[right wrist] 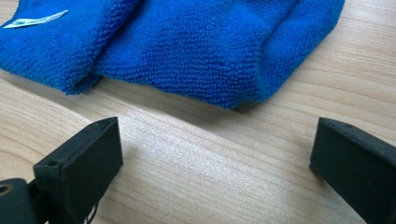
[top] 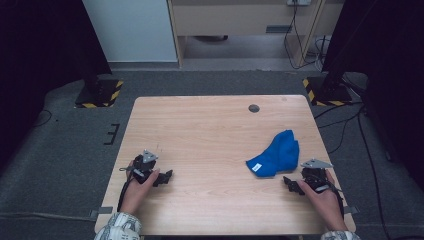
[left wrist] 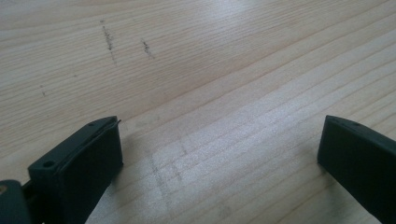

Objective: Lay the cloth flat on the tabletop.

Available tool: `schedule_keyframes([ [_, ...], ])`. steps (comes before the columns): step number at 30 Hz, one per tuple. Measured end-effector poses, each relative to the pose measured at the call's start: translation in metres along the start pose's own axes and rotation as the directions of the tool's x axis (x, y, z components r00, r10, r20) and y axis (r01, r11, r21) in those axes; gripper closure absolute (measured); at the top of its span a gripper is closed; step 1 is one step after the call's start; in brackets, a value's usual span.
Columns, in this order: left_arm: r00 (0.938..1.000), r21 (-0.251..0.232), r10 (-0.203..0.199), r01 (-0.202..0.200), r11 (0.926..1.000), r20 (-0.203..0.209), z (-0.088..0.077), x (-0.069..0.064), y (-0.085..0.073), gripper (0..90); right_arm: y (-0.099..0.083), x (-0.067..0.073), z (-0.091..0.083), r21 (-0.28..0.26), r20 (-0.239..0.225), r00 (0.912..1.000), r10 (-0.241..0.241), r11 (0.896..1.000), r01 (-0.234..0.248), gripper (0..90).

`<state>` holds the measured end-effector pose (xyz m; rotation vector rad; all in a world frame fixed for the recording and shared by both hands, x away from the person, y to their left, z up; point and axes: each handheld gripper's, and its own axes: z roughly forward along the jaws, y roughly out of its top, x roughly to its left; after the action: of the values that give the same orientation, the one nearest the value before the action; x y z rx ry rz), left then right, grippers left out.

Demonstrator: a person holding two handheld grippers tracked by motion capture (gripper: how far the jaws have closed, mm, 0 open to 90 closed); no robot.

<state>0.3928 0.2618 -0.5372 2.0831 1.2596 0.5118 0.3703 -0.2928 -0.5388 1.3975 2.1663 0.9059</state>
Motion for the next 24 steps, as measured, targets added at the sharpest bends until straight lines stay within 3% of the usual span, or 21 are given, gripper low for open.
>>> schedule_keyframes([
  [9, 0.9999, 0.001, 0.009, -0.009, 1.0000, 0.008, 0.000, -0.001, 0.000, 0.0, 0.004, 0.004, -0.004, 0.002, -0.018, 0.9997, -0.019, 1.000, 0.019, 5.8],
  [14, 0.9999, 0.001, 0.009, -0.009, 1.0000, 0.009, 0.000, -0.002, 0.000, 0.0, 0.007, 0.009, -0.012, -0.043, -0.022, 0.9994, -0.027, 0.999, 0.026, 7.8],
  [18, 0.9999, 0.001, 0.010, -0.010, 0.9999, 0.009, 0.000, -0.002, 0.000, 0.0, 0.014, 0.008, -0.018, -0.082, -0.019, 0.9973, -0.071, 0.994, 0.069, 8.3],
  [24, 0.9999, 0.000, 0.010, -0.010, 0.9999, 0.010, 0.001, -0.003, 0.001, 0.0, 0.031, 0.007, -0.019, -0.122, -0.025, 0.9983, -0.053, 0.991, 0.049, 11.2],
])
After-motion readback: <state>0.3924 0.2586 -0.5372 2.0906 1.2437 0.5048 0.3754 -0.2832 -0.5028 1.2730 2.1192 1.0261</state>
